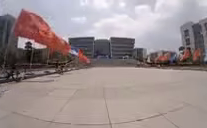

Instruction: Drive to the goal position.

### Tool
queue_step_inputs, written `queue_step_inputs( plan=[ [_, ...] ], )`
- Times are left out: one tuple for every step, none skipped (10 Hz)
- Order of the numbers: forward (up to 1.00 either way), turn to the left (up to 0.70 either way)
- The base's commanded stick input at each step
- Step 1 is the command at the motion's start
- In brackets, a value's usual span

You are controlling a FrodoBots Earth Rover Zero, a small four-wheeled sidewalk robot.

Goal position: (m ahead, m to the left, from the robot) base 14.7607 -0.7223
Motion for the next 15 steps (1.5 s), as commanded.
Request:
queue_step_inputs(
  plan=[
    [1.0,0.0],
    [1.0,0.0],
    [1.0,0.0],
    [1.0,0.0],
    [1.0,0.0],
    [1.0,0.0],
    [1.0,0.0],
    [1.0,0.0],
    [1.0,0.0],
    [1.0,0.0],
    [1.0,0.0],
    [1.0,0.0],
    [1.0,0.0],
    [1.0,0.0],
    [1.0,0.0]
  ],
)
